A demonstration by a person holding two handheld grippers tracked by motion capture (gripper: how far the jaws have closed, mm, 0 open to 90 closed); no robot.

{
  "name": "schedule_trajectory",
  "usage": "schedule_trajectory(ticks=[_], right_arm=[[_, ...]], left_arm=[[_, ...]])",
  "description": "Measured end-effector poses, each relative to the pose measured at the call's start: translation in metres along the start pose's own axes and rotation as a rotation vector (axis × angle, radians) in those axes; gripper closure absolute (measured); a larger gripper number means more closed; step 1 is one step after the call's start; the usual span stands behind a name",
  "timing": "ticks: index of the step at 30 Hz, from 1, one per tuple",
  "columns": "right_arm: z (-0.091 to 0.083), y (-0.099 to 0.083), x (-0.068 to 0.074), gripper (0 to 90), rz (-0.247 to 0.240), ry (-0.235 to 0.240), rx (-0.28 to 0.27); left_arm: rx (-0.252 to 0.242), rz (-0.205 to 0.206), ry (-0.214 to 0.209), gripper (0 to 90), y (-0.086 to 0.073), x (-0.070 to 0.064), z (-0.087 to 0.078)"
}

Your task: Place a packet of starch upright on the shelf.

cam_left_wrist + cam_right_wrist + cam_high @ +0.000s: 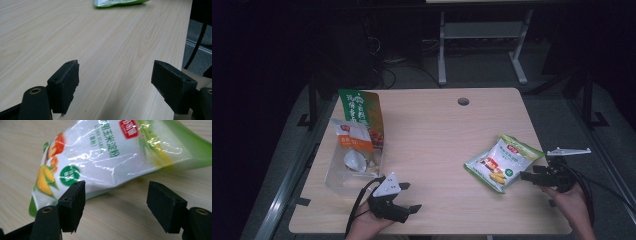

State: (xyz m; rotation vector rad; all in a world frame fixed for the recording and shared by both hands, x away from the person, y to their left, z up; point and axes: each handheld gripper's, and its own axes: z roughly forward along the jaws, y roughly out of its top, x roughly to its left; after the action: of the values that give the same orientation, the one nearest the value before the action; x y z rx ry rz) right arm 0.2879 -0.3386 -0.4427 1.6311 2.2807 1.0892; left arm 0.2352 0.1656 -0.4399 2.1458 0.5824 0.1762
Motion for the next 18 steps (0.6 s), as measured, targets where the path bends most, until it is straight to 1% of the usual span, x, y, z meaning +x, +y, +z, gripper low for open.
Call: schedule_trajectory(ticks=[2, 4, 8, 9, 11, 12, 13, 14, 16, 18], right_arm=[[0.004, 0.002, -0.006, 30.3, 0.028, 0.025, -0.010], [0.008, 0.006, -0.008, 30.4, 0.041, 0.029, -0.018], [0.017, 0.010, -0.010, 30.7, 0.070, 0.057, -0.020], [0.020, 0.010, -0.012, 31.7, 0.081, 0.071, -0.026], [0.023, 0.009, -0.014, 36.9, 0.098, 0.104, -0.040], [0.025, 0.008, -0.015, 38.2, 0.115, 0.124, -0.049], [0.026, 0.007, -0.016, 43.9, 0.123, 0.140, -0.058], [0.027, 0.007, -0.016, 47.1, 0.119, 0.151, -0.058], [0.027, 0.008, -0.013, 51.9, 0.105, 0.153, -0.064], [0.028, 0.009, -0.011, 56.0, 0.095, 0.161, -0.064]], left_arm=[[-0.001, -0.002, -0.001, 21.8, 0.000, 0.000, 0.000], [0.000, -0.001, 0.001, 21.9, 0.000, 0.000, 0.000], [-0.004, 0.002, -0.009, 21.8, 0.001, 0.000, 0.001], [-0.005, 0.002, -0.013, 21.9, 0.001, -0.001, 0.001], [-0.002, 0.000, -0.013, 21.9, 0.001, -0.001, 0.002], [0.001, 0.002, -0.015, 21.9, 0.001, -0.001, 0.003], [0.003, 0.002, -0.016, 21.9, 0.001, -0.001, 0.003], [0.003, 0.001, -0.017, 21.9, 0.001, -0.002, 0.004], [0.006, 0.008, -0.017, 22.0, 0.001, -0.002, 0.004], [0.007, 0.003, -0.021, 22.0, 0.002, -0.002, 0.005]])
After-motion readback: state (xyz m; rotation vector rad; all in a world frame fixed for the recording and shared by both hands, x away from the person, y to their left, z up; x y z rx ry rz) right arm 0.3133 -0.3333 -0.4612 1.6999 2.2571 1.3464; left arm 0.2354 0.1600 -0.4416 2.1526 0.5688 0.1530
